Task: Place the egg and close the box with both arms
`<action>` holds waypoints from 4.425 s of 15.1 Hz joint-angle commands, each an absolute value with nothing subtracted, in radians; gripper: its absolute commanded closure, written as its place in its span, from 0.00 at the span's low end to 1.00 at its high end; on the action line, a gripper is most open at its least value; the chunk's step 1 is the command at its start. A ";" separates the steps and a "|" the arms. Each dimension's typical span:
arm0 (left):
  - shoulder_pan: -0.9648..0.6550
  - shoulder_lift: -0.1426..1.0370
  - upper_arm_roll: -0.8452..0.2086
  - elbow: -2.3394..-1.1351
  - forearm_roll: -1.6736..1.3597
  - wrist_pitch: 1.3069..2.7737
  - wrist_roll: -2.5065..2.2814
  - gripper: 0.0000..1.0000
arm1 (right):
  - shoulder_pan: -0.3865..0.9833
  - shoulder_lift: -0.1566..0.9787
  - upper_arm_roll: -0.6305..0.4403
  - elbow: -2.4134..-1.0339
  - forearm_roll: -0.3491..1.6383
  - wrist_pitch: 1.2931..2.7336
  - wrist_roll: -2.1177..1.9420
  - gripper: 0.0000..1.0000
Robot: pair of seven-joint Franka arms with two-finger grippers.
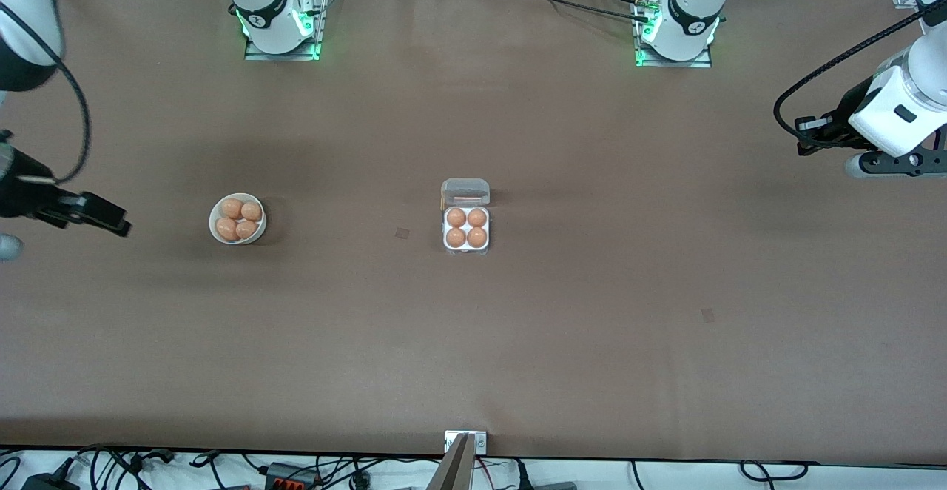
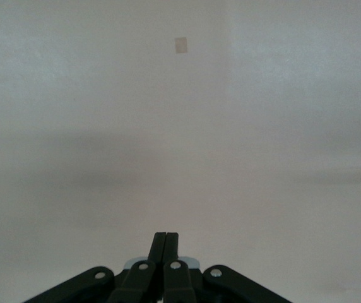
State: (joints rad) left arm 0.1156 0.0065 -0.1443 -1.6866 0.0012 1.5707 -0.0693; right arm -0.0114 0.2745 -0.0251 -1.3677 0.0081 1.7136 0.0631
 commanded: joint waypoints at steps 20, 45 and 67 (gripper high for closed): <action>0.089 0.121 -0.425 -1.550 -0.051 1.539 -0.121 1.00 | -0.038 -0.020 -0.023 -1.697 -0.005 1.647 -0.001 0.00; -0.451 0.638 -0.480 -1.453 0.058 1.894 -0.724 1.00 | -0.032 -0.021 -0.021 -1.683 -0.015 1.669 -0.052 0.00; -0.508 0.851 -0.397 -1.295 0.112 1.983 -0.746 1.00 | -0.032 -0.020 -0.020 -1.686 -0.015 1.670 -0.054 0.00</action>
State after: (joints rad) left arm -0.4904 0.8062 -0.4048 -1.3656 0.0830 1.9893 -0.7323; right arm -0.0327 -0.0089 -0.0240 -1.6853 -0.0037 1.6764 -0.0395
